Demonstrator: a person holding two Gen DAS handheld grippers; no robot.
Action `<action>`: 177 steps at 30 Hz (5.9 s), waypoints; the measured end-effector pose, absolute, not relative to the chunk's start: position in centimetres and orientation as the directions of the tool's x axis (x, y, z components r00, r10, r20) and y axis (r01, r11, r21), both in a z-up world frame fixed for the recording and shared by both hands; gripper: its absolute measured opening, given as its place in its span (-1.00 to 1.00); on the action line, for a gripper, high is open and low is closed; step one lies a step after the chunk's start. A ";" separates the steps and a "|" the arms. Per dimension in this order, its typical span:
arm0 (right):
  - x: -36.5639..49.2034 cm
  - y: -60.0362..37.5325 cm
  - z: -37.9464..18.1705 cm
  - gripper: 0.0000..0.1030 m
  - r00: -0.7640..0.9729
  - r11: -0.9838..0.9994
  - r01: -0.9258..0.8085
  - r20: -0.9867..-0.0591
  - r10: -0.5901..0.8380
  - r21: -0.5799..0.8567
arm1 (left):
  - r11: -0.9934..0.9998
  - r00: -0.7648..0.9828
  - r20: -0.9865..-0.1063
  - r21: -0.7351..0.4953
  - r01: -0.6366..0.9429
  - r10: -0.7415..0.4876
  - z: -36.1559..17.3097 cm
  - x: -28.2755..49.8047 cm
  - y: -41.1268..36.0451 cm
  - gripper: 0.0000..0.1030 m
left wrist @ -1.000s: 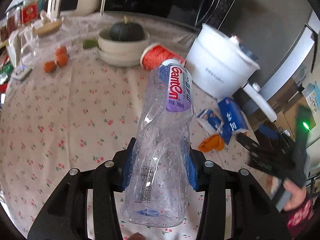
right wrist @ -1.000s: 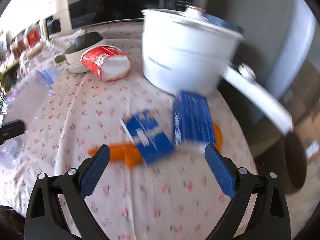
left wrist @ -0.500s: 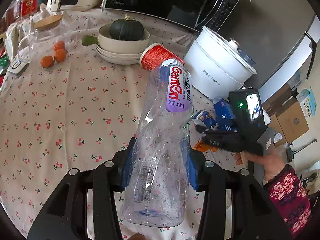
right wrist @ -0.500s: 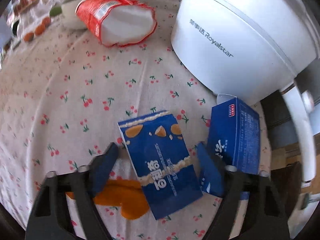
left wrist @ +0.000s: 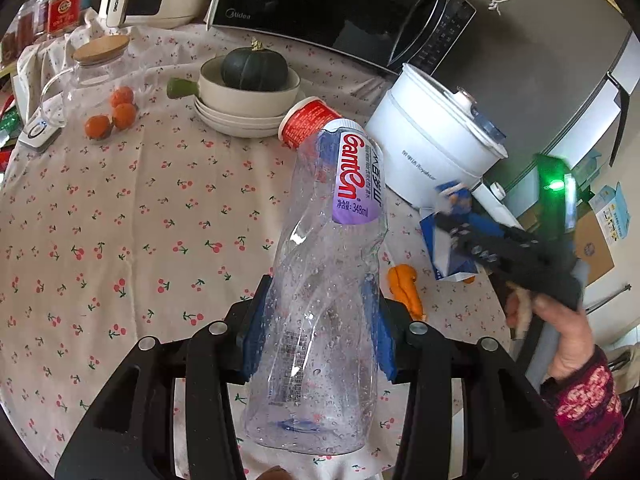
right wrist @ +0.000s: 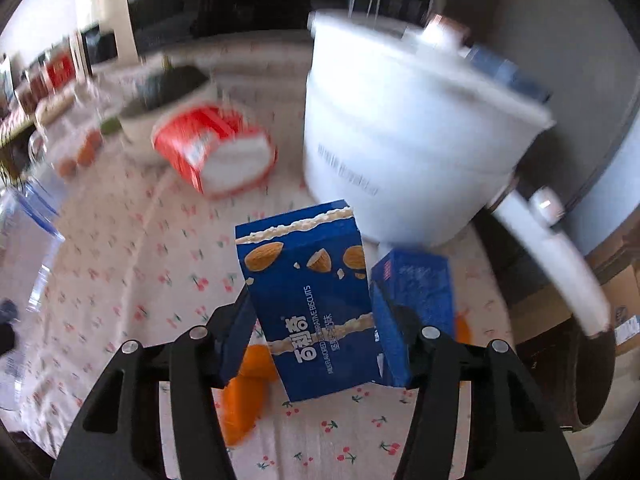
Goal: Collect trash
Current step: 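Carry the blue carton over the basin and open the right tool, then lower the water bottle into the basin and open the left tool, then grasp the orange toy carrot on the cloth with the left tool, then grasp the red noodle cup beside the bowls with the right tool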
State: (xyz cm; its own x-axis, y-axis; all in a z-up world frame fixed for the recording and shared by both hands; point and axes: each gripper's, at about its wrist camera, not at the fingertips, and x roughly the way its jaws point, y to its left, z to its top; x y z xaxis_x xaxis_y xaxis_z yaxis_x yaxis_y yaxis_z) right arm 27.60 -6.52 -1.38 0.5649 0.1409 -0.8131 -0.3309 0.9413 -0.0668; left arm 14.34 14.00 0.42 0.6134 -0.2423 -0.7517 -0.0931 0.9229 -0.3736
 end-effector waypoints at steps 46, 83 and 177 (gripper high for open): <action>3.5 -23.1 -5.1 0.63 0.623 0.991 0.071 -0.770 -0.134 -0.115 | 0.923 0.556 -0.738 -0.291 0.250 -0.383 0.8 8.7 2.3 -0.17; 4.1 -28.4 -4.2 0.67 0.593 0.960 0.257 -0.766 -0.246 -0.109 | 0.902 0.419 -0.837 -0.183 0.392 -0.352 -4.8 7.4 -7.3 0.30; 34.5 13.6 -7.5 0.86 0.829 0.662 -0.400 -0.558 -0.033 -0.634 | 0.894 0.557 -0.829 -0.286 -0.345 -0.051 -3.0 14.8 22.2 -0.69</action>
State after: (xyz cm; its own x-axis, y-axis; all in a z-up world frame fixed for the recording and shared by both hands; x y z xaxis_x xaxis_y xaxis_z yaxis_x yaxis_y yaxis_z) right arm 34.45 13.60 -7.45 0.8295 -0.0326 -0.5576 -0.4001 0.6618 -0.6340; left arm 14.83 22.16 -3.04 0.5569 -0.0508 -0.8290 -0.3449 0.8938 -0.2865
